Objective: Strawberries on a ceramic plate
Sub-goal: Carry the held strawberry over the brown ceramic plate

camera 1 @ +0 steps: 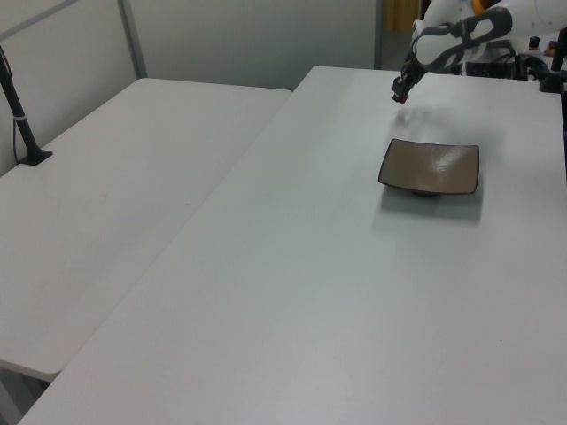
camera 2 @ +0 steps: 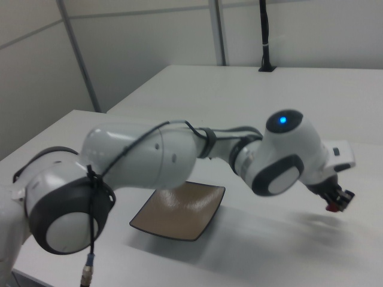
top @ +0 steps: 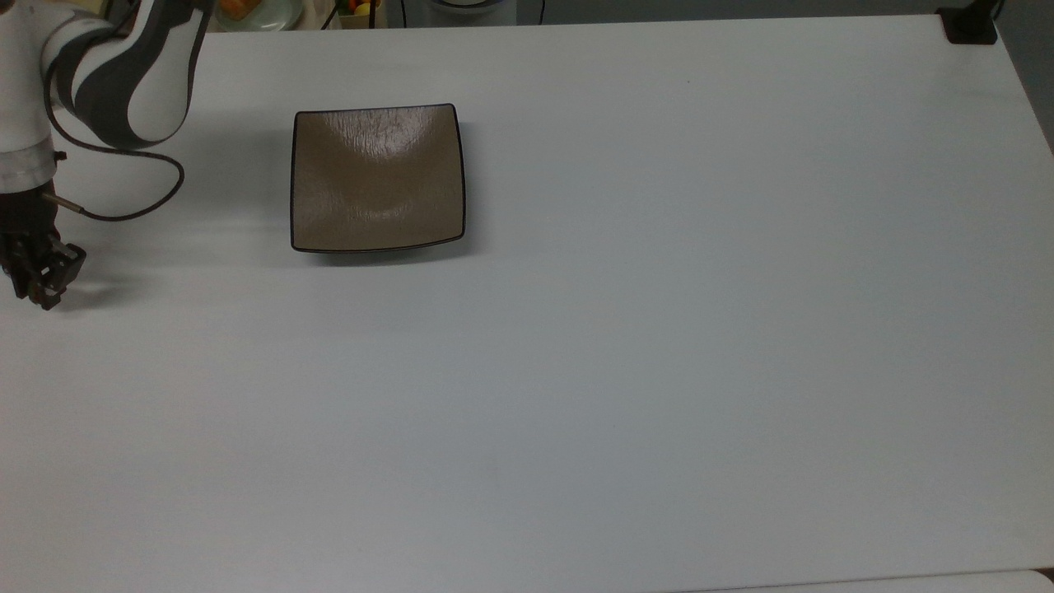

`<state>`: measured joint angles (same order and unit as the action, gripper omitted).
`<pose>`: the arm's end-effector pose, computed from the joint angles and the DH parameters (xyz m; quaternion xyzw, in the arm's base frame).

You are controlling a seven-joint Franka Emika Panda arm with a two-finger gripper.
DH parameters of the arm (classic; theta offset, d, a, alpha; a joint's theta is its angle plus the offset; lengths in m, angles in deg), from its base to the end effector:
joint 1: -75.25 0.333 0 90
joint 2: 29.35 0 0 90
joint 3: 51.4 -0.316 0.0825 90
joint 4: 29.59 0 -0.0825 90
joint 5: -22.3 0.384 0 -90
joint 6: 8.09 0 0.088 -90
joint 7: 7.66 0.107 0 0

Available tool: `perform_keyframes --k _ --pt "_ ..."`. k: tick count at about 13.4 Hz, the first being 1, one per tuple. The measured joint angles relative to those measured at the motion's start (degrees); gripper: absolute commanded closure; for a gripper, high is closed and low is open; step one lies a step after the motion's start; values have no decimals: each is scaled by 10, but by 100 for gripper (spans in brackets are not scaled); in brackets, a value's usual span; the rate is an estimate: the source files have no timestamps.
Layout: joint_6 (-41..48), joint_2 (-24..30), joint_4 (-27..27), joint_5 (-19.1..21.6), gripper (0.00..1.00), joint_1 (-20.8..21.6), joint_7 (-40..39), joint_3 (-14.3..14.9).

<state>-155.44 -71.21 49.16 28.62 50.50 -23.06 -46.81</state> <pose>0.6793 -0.3658 0.3340 0.9624 -0.1400 0.2211 0.0736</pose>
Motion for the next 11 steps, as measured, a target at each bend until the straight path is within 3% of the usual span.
perform_keyframes --k 6,11 --pt "296 140 -2 0 92 47 0 -2" --pt "416 217 24 0 92 103 0 -2"
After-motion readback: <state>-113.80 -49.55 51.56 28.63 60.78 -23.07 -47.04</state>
